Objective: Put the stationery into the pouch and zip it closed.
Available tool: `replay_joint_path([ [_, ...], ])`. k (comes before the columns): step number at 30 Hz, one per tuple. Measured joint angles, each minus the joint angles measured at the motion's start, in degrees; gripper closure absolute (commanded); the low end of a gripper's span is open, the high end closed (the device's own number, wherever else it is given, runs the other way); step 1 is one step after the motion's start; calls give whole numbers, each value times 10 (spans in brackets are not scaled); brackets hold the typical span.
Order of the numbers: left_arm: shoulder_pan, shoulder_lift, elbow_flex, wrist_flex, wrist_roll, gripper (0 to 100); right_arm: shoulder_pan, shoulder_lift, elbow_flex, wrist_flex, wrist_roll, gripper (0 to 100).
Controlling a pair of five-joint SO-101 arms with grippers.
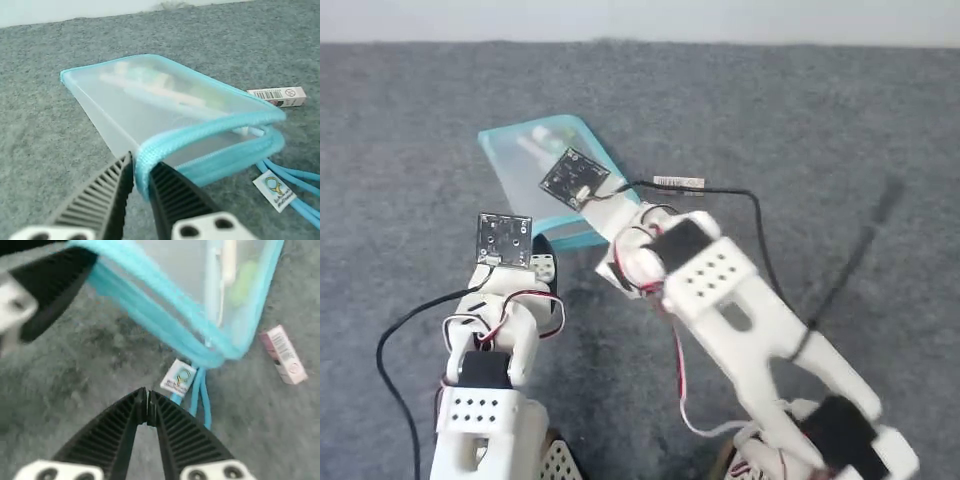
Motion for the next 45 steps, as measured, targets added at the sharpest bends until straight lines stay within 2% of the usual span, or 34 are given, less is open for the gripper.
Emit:
replay_joint_path([
  [3,0,0,0,0,0,988,50,-26,-2,23,26,981],
  [10,0,0,0,0,0,988,190,24,-50,33,111,826],
  [16,0,0,12,0,0,988,198,163,-117,21,168,816],
  [30,0,0,12,0,0,988,198,397,-221,-175,173,817],
  [33,0,0,12,0,0,988,198,433,-242,-196,127,816],
  [41,0,0,12,0,0,988,221,489,-326,-229,-103,818],
  [45,0,0,12,0,0,988,219,521,-346,-229,-162,818],
])
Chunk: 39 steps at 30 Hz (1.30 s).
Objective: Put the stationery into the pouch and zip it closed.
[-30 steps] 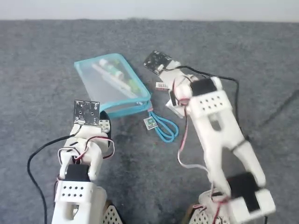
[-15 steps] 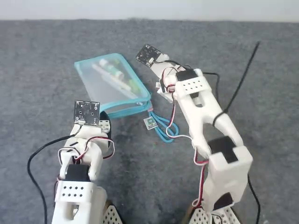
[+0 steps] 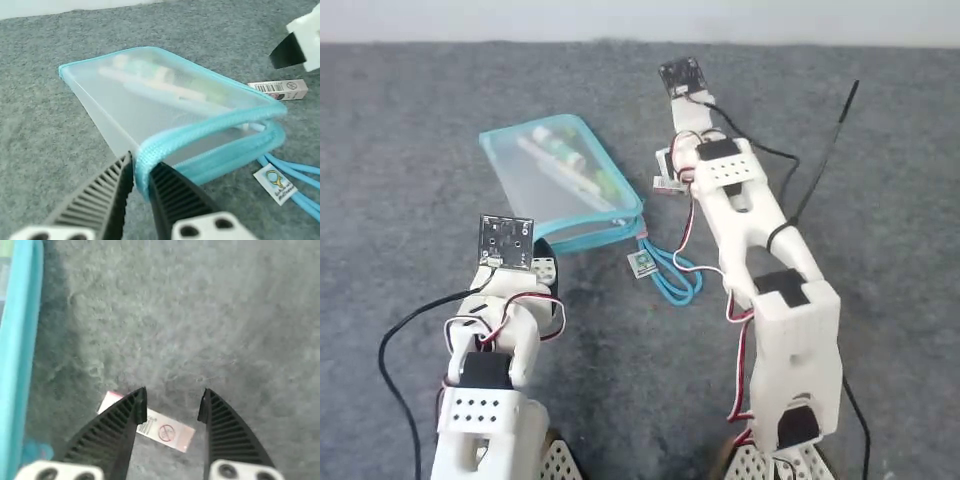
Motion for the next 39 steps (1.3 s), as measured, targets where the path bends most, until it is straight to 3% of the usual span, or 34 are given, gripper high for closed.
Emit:
replay_joint_path([
  [10,0,0,0,0,0,988,1,42,-17,18,-11,818],
  [27,0,0,0,0,0,988,26,-18,-22,366,-10,860],
  [34,0,0,0,0,-19,988,31,-180,84,372,14,817],
  [39,0,0,0,0,-27,988,18,-362,252,311,100,773],
])
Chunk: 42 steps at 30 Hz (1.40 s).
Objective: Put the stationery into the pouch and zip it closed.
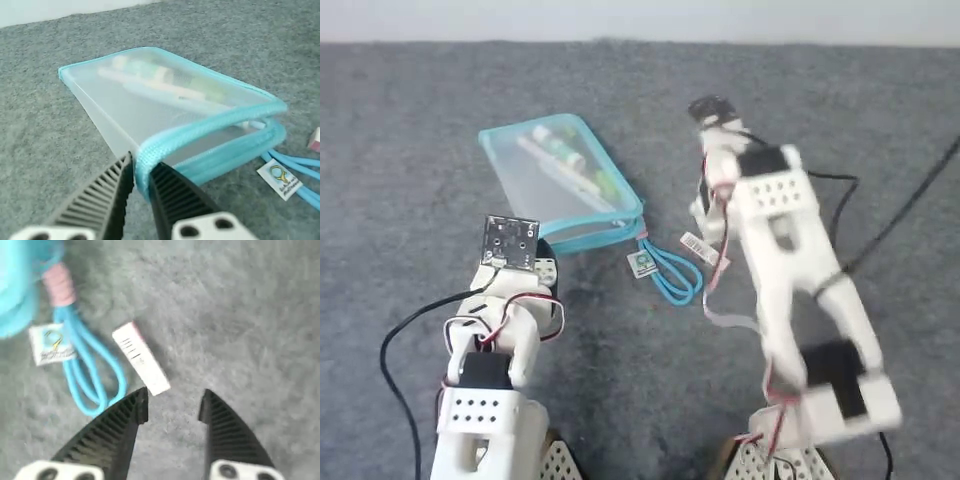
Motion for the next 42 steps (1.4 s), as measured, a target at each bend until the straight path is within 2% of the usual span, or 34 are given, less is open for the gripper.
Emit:
replay_joint_path([
  [5,0,0,0,0,0,988,-24,-51,141,-72,115,816],
  [12,0,0,0,0,0,988,-31,-8,154,-110,176,818],
  [24,0,0,0,0,0,988,-30,100,158,-166,179,822],
  [31,0,0,0,0,-1,988,-15,114,156,-182,178,823],
  [42,0,0,0,0,-1,988,-4,114,155,-190,79,820],
])
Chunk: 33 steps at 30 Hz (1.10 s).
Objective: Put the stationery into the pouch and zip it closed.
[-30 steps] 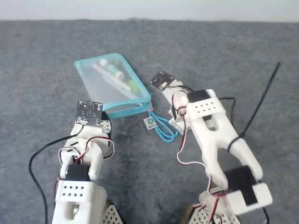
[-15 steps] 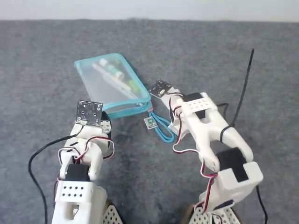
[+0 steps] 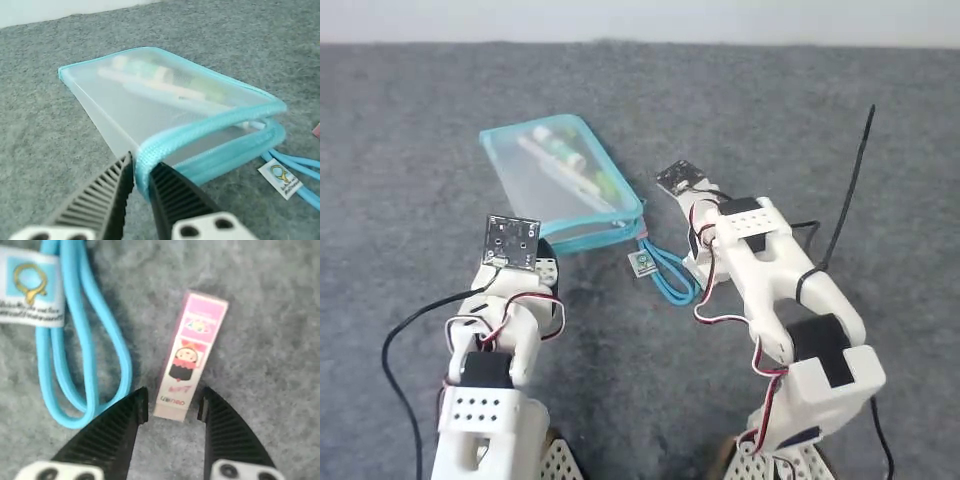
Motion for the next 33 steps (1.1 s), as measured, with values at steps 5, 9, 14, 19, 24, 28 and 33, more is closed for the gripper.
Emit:
replay_joint_path([
  [5,0,0,0,0,0,988,0,0,0,-11,-44,822],
  [9,0,0,0,0,0,988,0,1,1,-24,-78,839],
  [14,0,0,0,0,0,988,9,1,1,-28,-88,998],
  [19,0,0,0,0,0,988,16,1,1,-32,-88,992],
  [24,0,0,0,0,0,988,26,-11,2,7,-88,991],
  [28,0,0,0,0,0,988,27,-98,14,62,-77,991],
  [33,0,0,0,0,0,988,18,-274,91,85,-52,992],
])
